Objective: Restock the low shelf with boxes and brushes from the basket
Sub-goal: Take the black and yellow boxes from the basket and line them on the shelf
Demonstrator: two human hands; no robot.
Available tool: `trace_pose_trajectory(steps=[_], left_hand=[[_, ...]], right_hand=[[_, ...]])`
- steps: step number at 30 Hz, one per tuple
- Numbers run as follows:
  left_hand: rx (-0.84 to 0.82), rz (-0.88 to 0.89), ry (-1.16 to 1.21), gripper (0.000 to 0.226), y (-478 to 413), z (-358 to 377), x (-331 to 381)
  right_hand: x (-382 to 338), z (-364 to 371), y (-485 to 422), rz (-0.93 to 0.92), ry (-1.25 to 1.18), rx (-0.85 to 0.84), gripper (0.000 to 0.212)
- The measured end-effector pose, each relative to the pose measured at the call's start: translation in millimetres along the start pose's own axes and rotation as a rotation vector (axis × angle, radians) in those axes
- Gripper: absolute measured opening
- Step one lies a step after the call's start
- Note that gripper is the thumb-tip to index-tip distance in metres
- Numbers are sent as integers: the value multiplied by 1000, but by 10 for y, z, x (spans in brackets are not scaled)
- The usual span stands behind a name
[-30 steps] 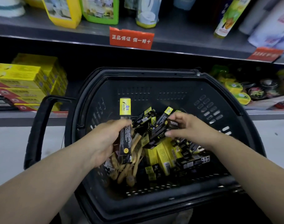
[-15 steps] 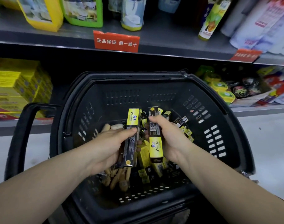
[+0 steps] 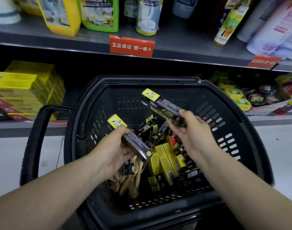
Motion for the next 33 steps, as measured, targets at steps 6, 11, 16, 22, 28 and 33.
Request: trace_pose_trajectory(steps=[6,11,16,22,28,33], left_hand=[[-9,122,113,30,10,2,148],[93,195,-1,29,51,-89,204],[267,306,-135,19,45,-334,430],[156,278,-208,26,33,-342,501],[73,228,-261,28,-52,-343,506],[13,178,-315,24,-125,-375,547]], right_hand=[[444,139,242,49,443,-374,17],[436,287,275,-28,687,-574,15],[573,422,-134,28,1006,-547,15],[1567,494,-637,272,1700,-587,82],[1755,372,-821,359,1397,-390,91],[938,354,-685,480,551,-412,55]])
Point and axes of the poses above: each hand's wrist, its own y-axis away from the middle knuckle, its own z-axis out of the palm, x = y × z, the point moved 3 cm from there along -y, towards the middle knuckle, and after that the axes turned 6 degrees about -y, right-handed, at the moved point
